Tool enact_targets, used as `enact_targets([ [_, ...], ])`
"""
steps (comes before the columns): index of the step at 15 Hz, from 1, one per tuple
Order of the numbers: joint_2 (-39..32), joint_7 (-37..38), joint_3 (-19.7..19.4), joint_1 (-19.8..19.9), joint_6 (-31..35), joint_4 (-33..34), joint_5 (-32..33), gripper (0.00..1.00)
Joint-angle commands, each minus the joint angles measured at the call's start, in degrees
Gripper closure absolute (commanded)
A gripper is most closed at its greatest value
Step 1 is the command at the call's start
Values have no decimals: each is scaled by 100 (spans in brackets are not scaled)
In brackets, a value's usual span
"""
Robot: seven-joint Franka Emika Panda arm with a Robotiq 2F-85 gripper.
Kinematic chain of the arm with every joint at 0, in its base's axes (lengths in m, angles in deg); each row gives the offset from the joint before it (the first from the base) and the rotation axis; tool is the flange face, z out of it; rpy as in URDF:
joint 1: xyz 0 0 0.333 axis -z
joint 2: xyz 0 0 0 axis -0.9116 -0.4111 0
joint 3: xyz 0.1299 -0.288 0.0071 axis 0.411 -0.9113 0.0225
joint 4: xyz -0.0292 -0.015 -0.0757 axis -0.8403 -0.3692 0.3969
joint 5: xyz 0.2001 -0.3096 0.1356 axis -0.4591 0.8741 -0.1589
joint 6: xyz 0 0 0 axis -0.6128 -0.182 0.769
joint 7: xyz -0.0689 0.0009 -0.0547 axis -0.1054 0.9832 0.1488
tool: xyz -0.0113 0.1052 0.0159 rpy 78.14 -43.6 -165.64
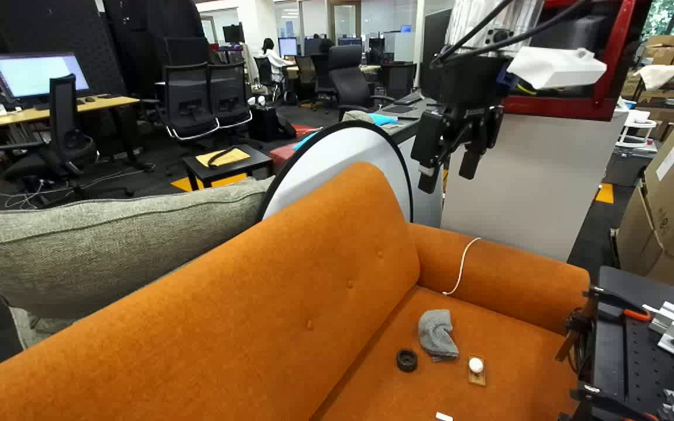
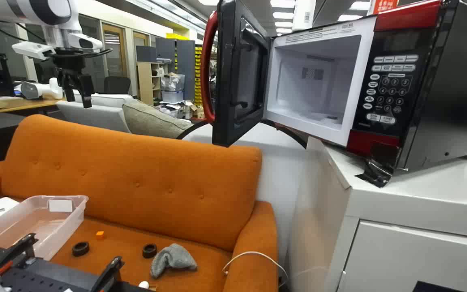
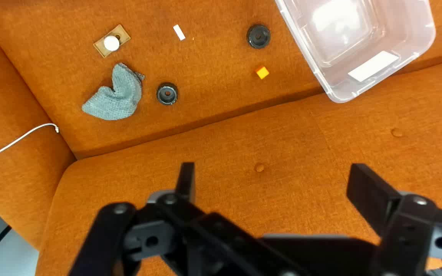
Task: Move a bottle from the top of the microwave to the storage box
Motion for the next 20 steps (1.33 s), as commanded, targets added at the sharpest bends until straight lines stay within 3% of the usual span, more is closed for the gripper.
enact_targets([
  [1, -7, 24, -93, -97, -10, 7, 34, 0],
  [5, -46, 359, -79, 16, 132, 26, 208, 0],
  [9, 22, 1016, -201, 298, 803, 58, 911, 0],
  [12, 96, 1641, -247, 676, 1126, 218, 1863, 0],
  [17, 202, 2676, -259, 1283, 961, 758, 3587, 0],
  [20, 227, 3672, -256, 1595, 1023, 1017, 4576, 0],
])
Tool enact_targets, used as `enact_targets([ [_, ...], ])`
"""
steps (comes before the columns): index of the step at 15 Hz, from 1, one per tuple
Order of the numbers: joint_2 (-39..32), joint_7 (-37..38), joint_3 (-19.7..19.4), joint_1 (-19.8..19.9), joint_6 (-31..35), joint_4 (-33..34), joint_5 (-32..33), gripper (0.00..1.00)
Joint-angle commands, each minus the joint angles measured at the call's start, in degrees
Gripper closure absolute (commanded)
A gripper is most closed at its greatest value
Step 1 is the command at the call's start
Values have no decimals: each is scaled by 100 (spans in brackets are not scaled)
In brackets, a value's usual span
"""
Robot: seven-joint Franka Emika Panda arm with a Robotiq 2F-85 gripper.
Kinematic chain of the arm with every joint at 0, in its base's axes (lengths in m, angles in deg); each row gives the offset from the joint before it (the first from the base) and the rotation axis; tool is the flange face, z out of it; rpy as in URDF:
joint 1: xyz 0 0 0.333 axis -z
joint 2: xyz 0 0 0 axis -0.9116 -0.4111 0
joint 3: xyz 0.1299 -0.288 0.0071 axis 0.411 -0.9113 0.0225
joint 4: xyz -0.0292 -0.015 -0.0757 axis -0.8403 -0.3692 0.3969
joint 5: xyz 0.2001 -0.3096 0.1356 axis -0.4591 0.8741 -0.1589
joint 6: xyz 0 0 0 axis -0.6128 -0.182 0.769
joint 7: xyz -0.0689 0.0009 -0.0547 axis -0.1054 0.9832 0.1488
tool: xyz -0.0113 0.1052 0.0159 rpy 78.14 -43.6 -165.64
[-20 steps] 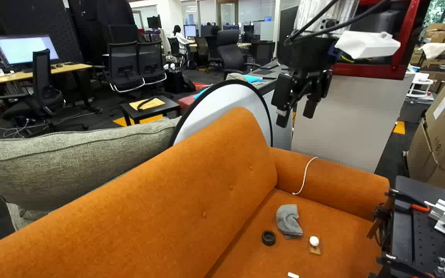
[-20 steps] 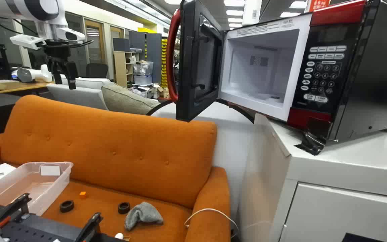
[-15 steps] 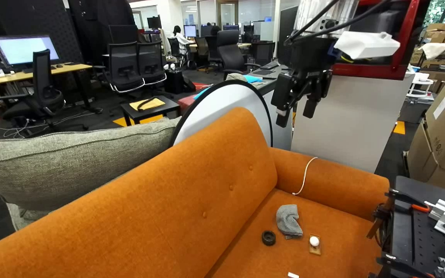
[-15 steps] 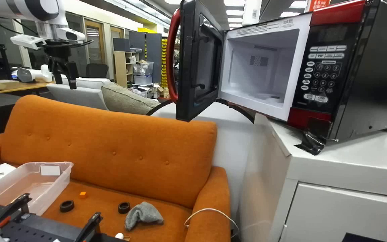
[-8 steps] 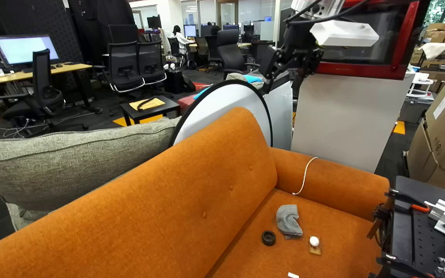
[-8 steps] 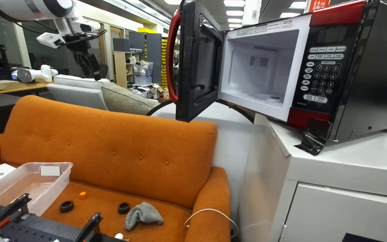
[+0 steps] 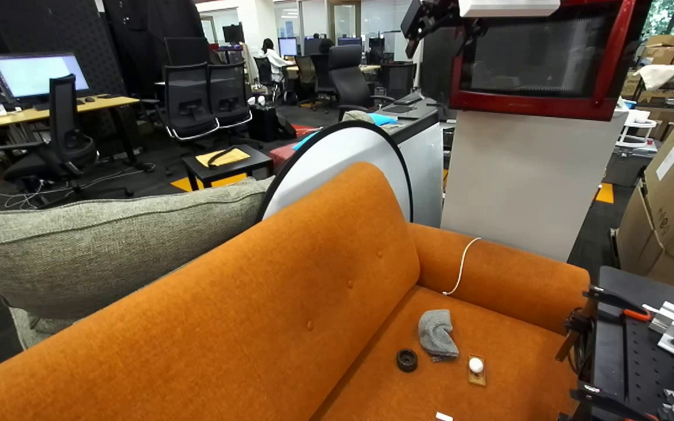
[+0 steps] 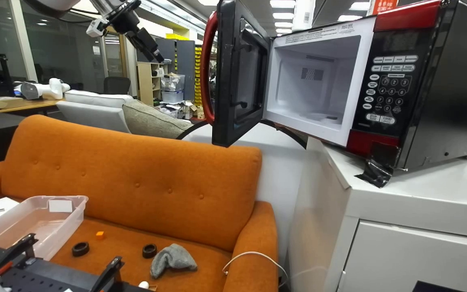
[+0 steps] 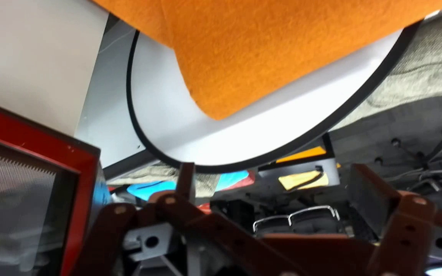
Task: Move a bottle from the top of the microwave to the storage box
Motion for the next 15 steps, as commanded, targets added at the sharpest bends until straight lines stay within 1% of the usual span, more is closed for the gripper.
enact_targets([
  [1, -39, 1206, 74, 320, -91, 297, 1036, 0],
  [4, -84, 2253, -84, 420, -377, 480, 1786, 0],
  [8, -136, 3234, -479, 412, -890, 722, 2628, 0],
  [9, -30, 2879, -661, 155, -708, 529, 2417, 0],
  [11, -48, 3060, -763, 163, -780, 612, 2559, 0],
  [15, -78, 3149, -739, 134, -803, 620, 2566, 0],
])
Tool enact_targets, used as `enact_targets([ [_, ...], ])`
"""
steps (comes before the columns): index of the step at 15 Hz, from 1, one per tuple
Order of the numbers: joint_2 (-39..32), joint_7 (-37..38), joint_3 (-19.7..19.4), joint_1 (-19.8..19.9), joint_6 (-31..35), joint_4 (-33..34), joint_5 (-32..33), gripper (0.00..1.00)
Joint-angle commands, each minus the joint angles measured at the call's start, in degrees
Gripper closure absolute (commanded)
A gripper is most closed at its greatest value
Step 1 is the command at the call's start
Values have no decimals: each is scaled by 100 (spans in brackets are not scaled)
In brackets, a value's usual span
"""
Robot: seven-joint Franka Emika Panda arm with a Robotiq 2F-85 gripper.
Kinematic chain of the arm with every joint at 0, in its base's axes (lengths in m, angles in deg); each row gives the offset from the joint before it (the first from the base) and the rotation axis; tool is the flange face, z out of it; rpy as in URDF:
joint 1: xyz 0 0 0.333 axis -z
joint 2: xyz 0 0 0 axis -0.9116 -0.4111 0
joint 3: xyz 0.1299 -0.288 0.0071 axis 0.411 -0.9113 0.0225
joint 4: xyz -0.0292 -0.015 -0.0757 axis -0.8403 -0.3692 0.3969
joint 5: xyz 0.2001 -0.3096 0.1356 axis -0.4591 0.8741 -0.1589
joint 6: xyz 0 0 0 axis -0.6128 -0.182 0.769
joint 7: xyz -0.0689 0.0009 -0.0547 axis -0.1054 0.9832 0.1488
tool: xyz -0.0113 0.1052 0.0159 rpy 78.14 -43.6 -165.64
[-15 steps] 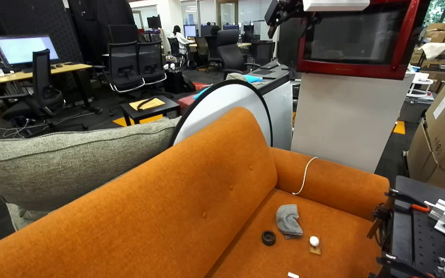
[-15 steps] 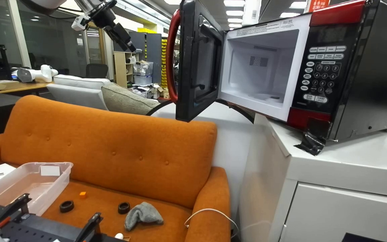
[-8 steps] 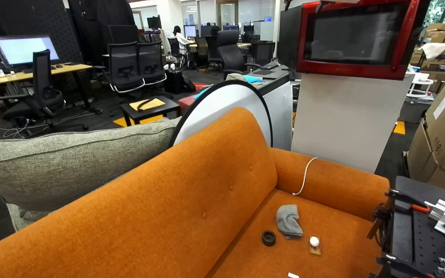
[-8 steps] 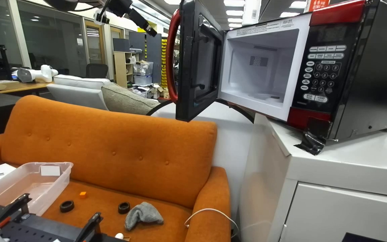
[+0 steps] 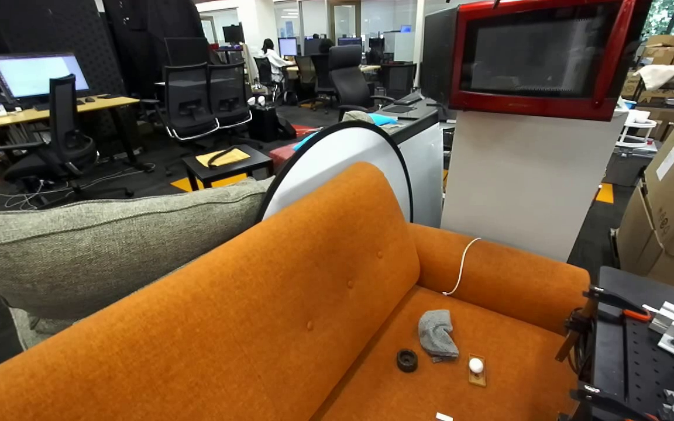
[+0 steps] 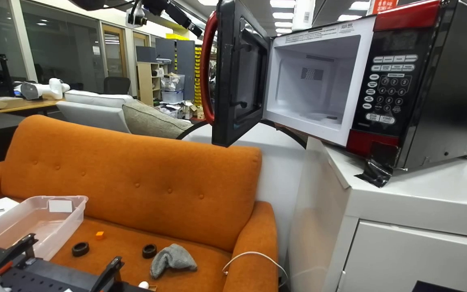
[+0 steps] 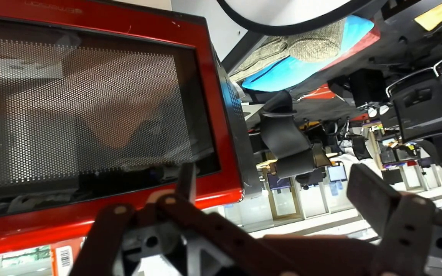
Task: Move a bottle from the top of the microwave to the storage box
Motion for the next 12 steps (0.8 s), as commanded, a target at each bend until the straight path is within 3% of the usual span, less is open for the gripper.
enact_targets([
  [1, -18, 32, -248, -301, -82, 23, 80, 0],
  [3, -18, 33, -248, -301, -84, 25, 80, 0],
  [6, -83, 871, -174, -120, -139, 141, 1169, 0],
  [12, -360, 2085, -680, -178, -714, 736, 2958, 0],
])
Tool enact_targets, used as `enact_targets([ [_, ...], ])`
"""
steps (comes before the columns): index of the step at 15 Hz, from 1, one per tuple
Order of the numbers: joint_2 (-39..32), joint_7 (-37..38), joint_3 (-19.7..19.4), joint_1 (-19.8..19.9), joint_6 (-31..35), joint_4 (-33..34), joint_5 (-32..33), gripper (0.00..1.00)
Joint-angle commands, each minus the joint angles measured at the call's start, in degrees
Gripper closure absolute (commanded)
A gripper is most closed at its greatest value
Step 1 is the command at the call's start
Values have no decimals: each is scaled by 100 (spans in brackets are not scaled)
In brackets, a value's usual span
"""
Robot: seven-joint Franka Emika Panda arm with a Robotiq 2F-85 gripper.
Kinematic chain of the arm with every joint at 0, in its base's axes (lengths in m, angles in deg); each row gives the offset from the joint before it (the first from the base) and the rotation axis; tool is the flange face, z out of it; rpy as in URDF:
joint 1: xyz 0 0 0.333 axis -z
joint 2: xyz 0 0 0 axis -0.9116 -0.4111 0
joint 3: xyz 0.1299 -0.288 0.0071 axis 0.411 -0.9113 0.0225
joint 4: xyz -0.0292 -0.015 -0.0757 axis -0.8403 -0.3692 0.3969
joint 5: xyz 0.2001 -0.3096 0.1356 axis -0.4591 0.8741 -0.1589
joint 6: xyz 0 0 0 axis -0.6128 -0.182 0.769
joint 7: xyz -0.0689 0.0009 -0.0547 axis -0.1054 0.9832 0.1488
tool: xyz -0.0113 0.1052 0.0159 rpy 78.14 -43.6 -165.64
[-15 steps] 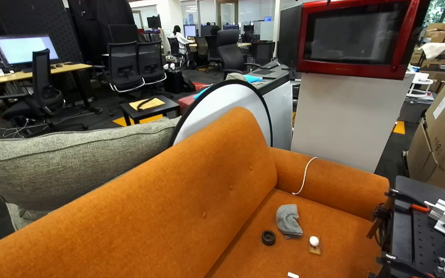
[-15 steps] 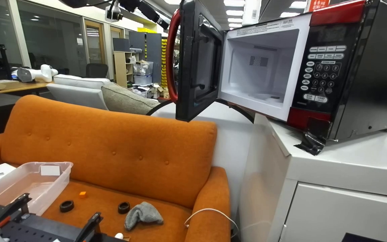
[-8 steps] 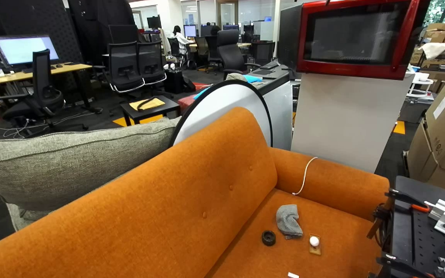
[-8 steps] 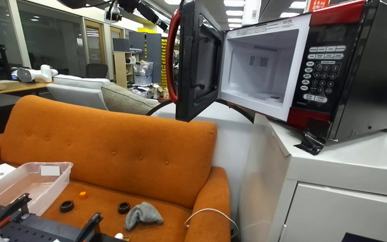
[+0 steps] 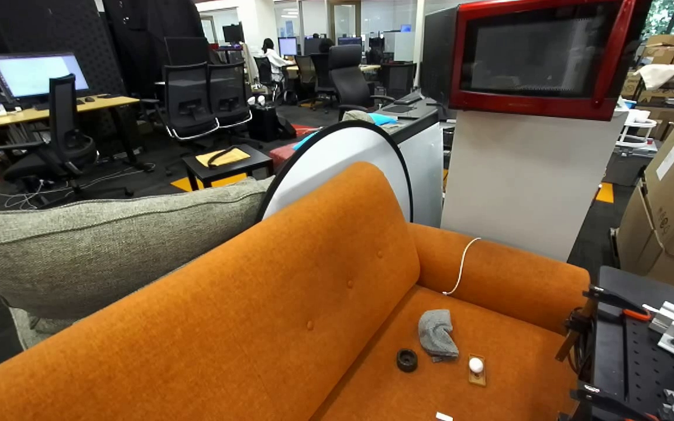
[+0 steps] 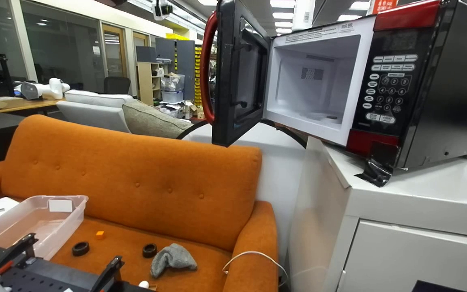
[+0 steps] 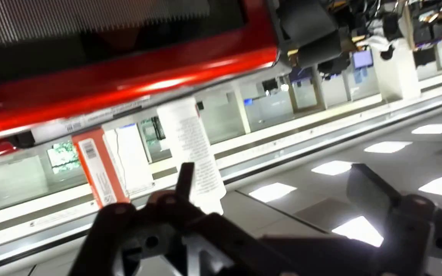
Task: Move a bottle from the top of the microwave to the storage box
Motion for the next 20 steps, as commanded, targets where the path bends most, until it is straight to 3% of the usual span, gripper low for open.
enact_targets([
  [1, -359, 531, -309, -163, -569, 476, 696, 0],
  [10, -1378, 755, -1062, -120, -1130, 1658, 894, 0],
  [20, -2188, 612, -1259, -86, -1279, 2462, 725, 0],
])
